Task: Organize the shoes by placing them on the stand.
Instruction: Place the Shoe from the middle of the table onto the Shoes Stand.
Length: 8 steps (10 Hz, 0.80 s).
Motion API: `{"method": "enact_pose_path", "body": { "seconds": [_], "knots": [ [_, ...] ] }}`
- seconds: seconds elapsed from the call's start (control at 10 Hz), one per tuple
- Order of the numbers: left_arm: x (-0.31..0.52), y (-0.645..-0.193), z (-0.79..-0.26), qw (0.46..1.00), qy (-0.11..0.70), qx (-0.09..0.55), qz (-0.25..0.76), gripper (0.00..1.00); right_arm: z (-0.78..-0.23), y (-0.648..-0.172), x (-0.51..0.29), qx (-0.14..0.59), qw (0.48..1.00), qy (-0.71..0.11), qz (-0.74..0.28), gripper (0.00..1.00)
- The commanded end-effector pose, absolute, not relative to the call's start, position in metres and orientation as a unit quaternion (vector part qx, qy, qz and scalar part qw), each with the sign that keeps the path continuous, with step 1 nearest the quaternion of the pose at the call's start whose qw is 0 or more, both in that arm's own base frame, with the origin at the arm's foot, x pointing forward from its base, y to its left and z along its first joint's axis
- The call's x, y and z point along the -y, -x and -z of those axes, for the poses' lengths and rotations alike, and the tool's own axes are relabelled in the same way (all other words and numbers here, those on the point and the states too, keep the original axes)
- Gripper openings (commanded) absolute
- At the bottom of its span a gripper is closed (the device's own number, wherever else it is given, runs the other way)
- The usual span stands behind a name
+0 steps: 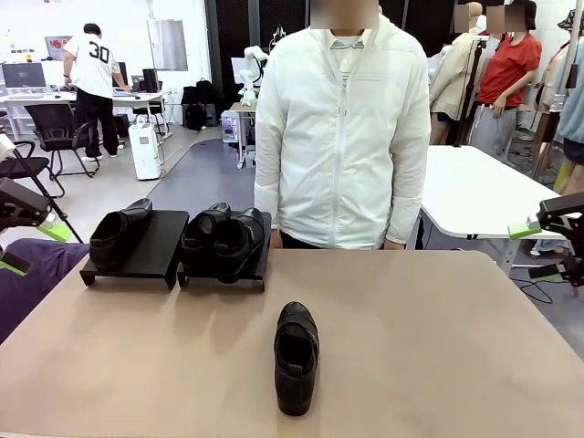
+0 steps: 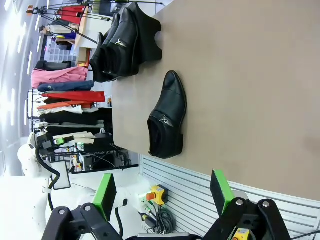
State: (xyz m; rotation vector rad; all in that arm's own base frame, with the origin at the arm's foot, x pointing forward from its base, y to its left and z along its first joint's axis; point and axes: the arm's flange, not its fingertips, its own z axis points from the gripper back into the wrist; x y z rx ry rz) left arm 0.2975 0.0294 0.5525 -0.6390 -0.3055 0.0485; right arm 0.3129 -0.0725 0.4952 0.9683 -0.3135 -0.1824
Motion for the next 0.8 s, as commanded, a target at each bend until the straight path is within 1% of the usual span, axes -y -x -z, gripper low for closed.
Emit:
{"method": "enact_pose_path", "body": {
  "seconds": [0.0,0.1,0.2,0.3,0.4,0.5,0.6,0.7],
  "knots": [
    [0.039,-0.296,-0.547,0.958,0.269,0.103,-0.001,1.00,-0.500,-0.314,0.072,0.151,0.863,-0.473,0.093,1.00],
    [0.127,-0.296,-0.529,0.984,0.160,0.071,0.035,1.00,-0.500,-0.314,0.072,0.151,0.863,-0.473,0.093,1.00],
    [0.190,-0.298,-0.512,0.982,0.154,0.041,0.104,1.00,-0.500,-0.314,0.072,0.151,0.863,-0.473,0.093,1.00],
    [0.240,-0.304,-0.491,0.986,0.109,0.050,0.116,1.00,-0.500,-0.314,0.072,0.151,0.863,-0.473,0.093,1.00],
    [0.281,-0.304,-0.472,0.985,0.093,0.041,0.136,1.00,-0.500,-0.314,0.072,0.151,0.863,-0.473,0.093,1.00],
    [0.311,-0.301,-0.462,0.984,0.104,0.057,0.133,1.00,-0.500,-0.314,0.072,0.151,0.863,-0.473,0.093,1.00],
    [0.313,-0.302,-0.469,0.987,0.104,0.057,0.106,1.00,-0.500,-0.314,0.072,0.151,0.863,-0.473,0.093,1.00],
    [0.311,-0.255,-0.457,0.981,0.113,0.041,0.151,1.00,-0.500,-0.314,0.072,0.151,0.863,-0.473,0.093,1.00]
  ]
}}
